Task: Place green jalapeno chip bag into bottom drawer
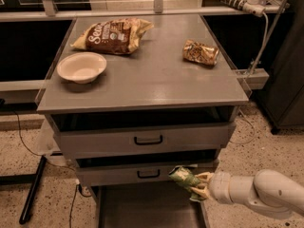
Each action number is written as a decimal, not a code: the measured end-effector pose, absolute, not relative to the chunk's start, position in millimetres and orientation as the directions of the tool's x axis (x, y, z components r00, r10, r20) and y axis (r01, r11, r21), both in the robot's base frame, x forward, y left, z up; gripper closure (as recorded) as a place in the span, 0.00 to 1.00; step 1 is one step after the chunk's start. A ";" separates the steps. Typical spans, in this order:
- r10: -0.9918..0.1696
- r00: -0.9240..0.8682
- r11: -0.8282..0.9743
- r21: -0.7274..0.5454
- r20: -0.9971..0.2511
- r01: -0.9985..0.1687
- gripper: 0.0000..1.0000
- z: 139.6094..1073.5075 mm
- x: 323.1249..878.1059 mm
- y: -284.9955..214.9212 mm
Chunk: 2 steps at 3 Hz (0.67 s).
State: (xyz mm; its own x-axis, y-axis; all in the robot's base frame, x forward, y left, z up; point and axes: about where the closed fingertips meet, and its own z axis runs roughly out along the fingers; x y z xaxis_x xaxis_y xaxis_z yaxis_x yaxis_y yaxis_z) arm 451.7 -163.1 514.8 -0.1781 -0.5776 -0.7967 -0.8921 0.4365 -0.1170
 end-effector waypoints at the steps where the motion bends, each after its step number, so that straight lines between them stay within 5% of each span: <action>1: -0.544 -0.113 0.330 -0.088 -0.832 -0.940 1.00 512.1 451.8 -161.9; 2: -0.514 -0.101 0.270 -0.049 -0.852 -0.962 1.00 520.6 436.0 -150.2</action>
Offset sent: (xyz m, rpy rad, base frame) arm 0.0027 0.0003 -0.0036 0.0436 0.0024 0.0914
